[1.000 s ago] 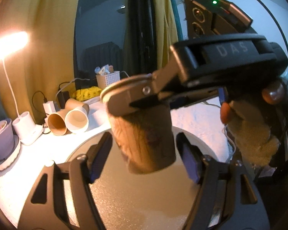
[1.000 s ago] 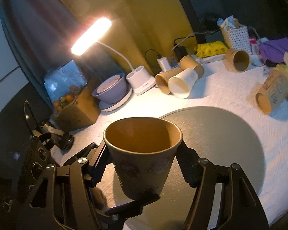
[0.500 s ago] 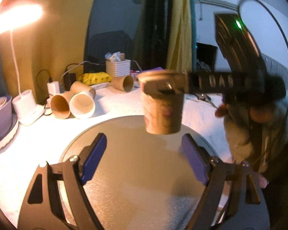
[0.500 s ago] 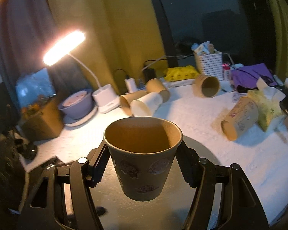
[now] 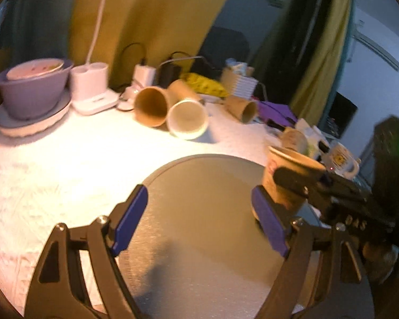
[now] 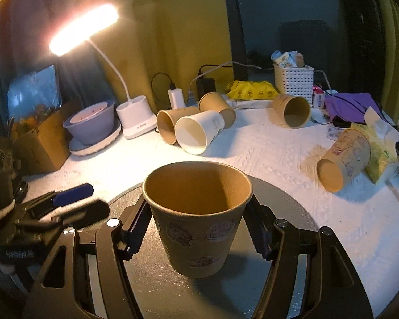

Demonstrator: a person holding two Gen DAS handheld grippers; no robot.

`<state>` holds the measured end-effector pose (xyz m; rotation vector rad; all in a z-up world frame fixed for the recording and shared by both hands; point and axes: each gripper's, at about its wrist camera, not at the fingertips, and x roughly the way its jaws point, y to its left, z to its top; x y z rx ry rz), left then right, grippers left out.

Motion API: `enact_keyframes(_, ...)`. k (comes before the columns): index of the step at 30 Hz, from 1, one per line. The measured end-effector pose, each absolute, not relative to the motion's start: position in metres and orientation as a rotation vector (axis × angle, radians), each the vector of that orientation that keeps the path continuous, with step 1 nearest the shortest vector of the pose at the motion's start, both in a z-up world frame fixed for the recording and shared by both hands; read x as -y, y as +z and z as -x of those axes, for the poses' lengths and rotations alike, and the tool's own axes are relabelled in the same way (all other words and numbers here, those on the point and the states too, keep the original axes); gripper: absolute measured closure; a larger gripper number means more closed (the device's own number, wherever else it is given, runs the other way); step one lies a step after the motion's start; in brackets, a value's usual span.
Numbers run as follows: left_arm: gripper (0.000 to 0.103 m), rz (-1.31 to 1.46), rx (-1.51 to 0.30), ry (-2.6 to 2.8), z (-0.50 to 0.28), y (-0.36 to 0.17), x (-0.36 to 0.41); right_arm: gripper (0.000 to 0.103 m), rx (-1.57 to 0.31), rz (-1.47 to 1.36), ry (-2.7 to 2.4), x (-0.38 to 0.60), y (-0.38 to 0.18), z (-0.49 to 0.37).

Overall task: Flip cup upright
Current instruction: 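Lower the upright cup onto the grey mat and open the right gripper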

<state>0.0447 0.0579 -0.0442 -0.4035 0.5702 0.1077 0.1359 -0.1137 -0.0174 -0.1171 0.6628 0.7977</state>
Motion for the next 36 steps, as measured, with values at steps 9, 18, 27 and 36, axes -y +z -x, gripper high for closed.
enact_keyframes(9, 0.021, 0.393, -0.592, 0.139, -0.050, -0.049, -0.059, 0.033, -0.660, 0.166, 0.790, 0.113, -0.022, -0.126)
enact_keyframes(18, 0.021, 0.389, -0.622, 0.141, -0.053, -0.051, -0.059, 0.032, -0.658, 0.225, 0.726, 0.119, -0.029, -0.120)
enact_keyframes(27, 0.021, 0.363, -0.617, 0.133, -0.052, -0.049, -0.052, 0.031, -0.655, 0.222, 0.709, 0.134, -0.028, -0.110)
enact_keyframes(36, 0.021, 0.258, -0.501, 0.090, -0.035, -0.029, -0.027, 0.027, -0.645, 0.211, 0.700, 0.151, -0.021, -0.093)
